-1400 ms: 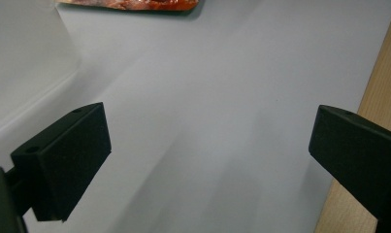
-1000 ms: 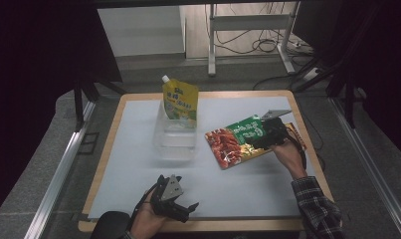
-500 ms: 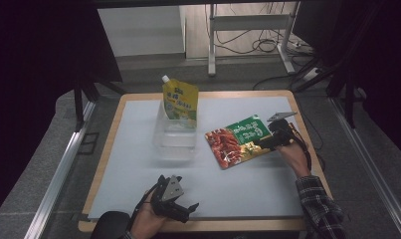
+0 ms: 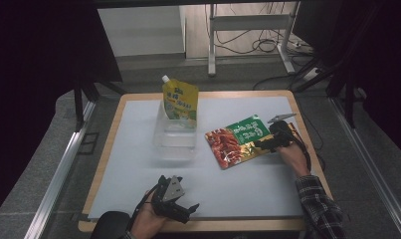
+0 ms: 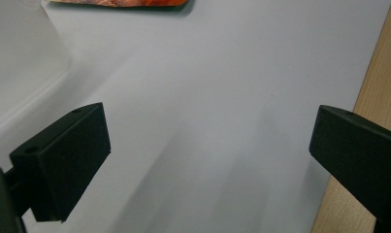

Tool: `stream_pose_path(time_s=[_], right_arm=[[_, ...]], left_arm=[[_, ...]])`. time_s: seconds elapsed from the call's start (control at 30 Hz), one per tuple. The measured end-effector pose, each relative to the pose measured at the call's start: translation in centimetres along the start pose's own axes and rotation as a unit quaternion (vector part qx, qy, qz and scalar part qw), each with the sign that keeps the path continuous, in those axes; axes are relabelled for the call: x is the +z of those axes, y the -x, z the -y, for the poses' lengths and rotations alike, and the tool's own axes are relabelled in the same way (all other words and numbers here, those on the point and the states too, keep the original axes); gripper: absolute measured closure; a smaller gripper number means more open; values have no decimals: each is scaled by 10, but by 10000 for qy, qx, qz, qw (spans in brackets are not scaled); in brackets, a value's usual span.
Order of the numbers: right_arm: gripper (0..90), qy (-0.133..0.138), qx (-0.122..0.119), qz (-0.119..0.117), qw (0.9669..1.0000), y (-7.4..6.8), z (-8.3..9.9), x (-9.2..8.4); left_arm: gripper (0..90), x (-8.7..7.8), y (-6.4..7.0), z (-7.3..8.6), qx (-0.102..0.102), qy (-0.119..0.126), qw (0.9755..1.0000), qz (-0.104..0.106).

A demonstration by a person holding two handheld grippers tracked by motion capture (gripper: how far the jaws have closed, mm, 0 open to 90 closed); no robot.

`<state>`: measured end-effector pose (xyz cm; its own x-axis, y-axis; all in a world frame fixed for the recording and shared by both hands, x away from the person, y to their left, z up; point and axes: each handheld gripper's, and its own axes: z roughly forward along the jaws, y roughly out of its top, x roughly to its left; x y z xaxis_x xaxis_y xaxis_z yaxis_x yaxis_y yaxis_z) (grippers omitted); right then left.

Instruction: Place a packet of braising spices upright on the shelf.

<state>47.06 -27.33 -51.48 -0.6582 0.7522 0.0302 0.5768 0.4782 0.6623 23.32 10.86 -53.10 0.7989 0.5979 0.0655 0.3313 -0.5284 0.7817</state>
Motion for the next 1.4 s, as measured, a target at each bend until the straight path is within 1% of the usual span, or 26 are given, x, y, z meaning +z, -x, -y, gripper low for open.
stream_pose_path(time_s=[0.17,0.23,0.3,0.33,0.43,0.53,0.57,0.73,0.77,0.83,0.87,0.9,0.97,1.0,1.03,1.07,1.1,1.17,1.23,1.27,1.3,1.33,1.4], right_arm=[[30,-51,100,57,9999,2,1,2],[29,-121,160,39,9998,3,2,3],[26,-147,153,34,9998,3,3,4],[26,-133,139,30,9998,3,3,4],[24,-41,271,-155,9995,2,2,3],[24,17,258,-153,9996,1,0,0],[24,43,302,-157,9994,0,-1,-1],[27,265,456,-368,9979,-1,-5,-9],[39,316,461,-427,9975,-2,-6,-10],[47,372,514,-690,9956,-5,-8,-11],[48,341,453,-737,9957,-8,-9,-10],[48,280,370,-727,9963,-11,-10,-9],[55,162,259,-584,9978,-16,-12,-6],[55,115,245,-581,9979,-18,-12,-5],[55,106,226,-609,9978,-18,-12,-4],[55,113,204,-587,9980,-20,-13,-4],[53,90,198,-558,9982,-20,-14,-4],[47,81,345,-600,9976,-20,-15,-3],[48,-37,417,-606,9973,-19,-15,-1],[52,-131,330,-527,9980,-20,-15,0],[71,-176,296,-449,9984,-20,-15,1],[149,-208,275,-320,9989,-21,-15,1],[297,-253,298,-239,9990,-21,-16,2]], left_arm=[[10,0,0,0,13,-19,10000,-1],[9,0,0,0,17,-22,10000,0],[9,0,0,0,18,-21,10000,-3],[10,0,0,0,17,-21,10000,-1],[10,0,0,0,21,-23,10000,-4],[10,1,1,0,27,-27,10000,0],[10,1,1,0,30,-28,10000,-1],[10,1,1,0,35,-37,10000,3],[10,1,1,0,40,-39,10000,6],[10,1,1,0,53,-53,10000,5],[10,1,1,0,61,-61,10000,5],[10,1,1,0,67,-65,10000,6],[10,1,2,0,68,-62,10000,3],[10,1,2,0,67,-59,10000,2],[10,1,2,0,71,-60,10000,1],[10,1,2,0,72,-63,10000,7],[10,2,2,0,73,-68,9999,11],[11,2,3,0,101,-89,9999,-2],[11,3,3,0,124,-110,9999,5],[11,3,3,0,134,-116,9998,-1],[11,3,4,0,143,-119,9998,-4],[11,3,4,0,144,-118,9998,-4],[11,3,4,0,143,-122,9998,-7]])
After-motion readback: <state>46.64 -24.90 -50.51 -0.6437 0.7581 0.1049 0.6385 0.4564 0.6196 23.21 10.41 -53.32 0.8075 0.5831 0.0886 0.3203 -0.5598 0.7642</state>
